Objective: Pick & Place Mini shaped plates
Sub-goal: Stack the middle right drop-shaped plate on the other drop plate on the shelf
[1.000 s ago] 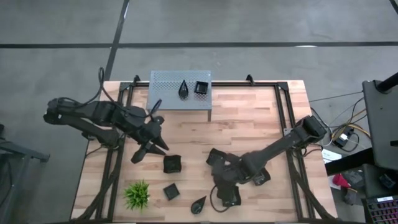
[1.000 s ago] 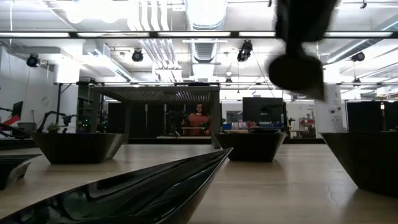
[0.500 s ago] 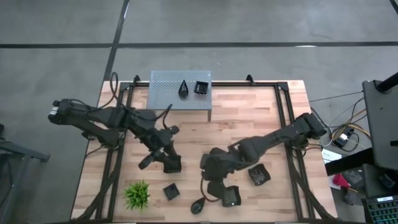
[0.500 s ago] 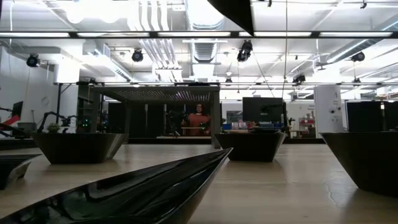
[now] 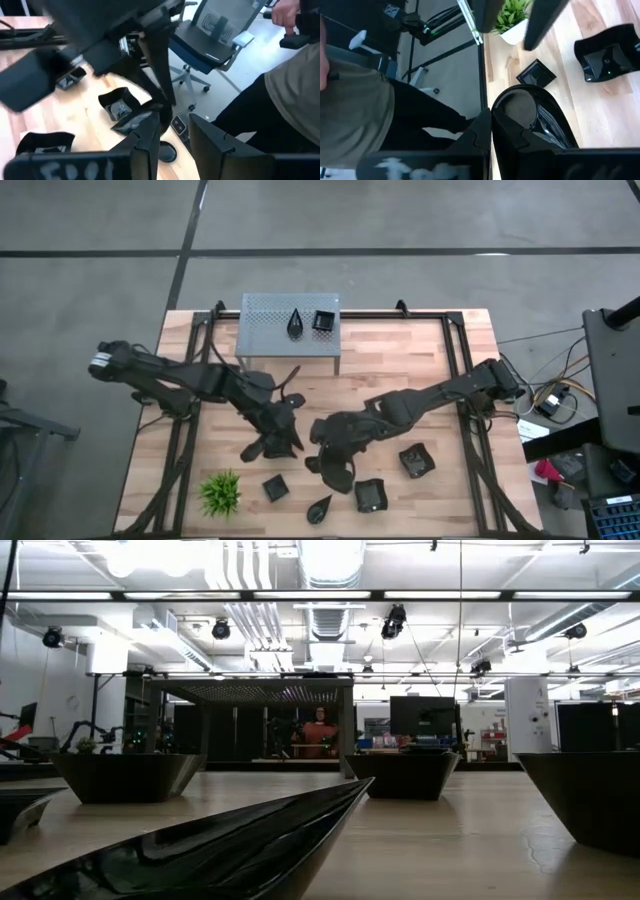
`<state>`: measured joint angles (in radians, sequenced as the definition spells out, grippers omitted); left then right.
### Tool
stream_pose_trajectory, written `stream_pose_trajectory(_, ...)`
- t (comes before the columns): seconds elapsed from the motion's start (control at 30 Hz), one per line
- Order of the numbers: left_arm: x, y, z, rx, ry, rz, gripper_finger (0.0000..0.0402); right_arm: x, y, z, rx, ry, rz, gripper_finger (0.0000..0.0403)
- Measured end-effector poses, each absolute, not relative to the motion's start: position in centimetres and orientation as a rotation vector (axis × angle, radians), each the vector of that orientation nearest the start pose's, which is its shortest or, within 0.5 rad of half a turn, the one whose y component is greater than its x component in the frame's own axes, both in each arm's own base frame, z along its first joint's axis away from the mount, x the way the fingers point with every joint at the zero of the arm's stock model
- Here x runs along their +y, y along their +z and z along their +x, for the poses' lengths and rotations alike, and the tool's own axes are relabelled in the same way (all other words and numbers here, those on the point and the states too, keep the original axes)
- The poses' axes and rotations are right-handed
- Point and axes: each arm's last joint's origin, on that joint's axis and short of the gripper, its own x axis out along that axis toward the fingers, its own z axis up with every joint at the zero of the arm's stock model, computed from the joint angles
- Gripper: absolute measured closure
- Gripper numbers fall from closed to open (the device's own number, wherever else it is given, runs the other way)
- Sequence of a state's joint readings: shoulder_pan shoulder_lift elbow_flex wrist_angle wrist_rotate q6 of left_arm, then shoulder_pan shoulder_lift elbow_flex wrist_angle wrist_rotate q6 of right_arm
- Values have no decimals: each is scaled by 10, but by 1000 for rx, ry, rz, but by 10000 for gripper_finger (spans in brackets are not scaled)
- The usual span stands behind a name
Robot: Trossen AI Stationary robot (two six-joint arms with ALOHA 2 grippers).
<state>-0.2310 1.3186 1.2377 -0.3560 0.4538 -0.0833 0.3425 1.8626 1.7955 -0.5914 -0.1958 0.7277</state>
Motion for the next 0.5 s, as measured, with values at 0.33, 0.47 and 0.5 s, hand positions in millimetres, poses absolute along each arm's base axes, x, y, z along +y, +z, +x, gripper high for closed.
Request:
stream_pose_trajectory(0.33,-87,348,287,507,-712,-144,305,142,341,396,821,253,644,395)
stream_pose_trajectory(0.47,-90,347,290,499,-722,-132,305,142,342,397,800,279,628,395)
stream_pose_trajectory(0.5,-90,347,290,497,-724,-132,305,142,343,398,789,287,625,395)
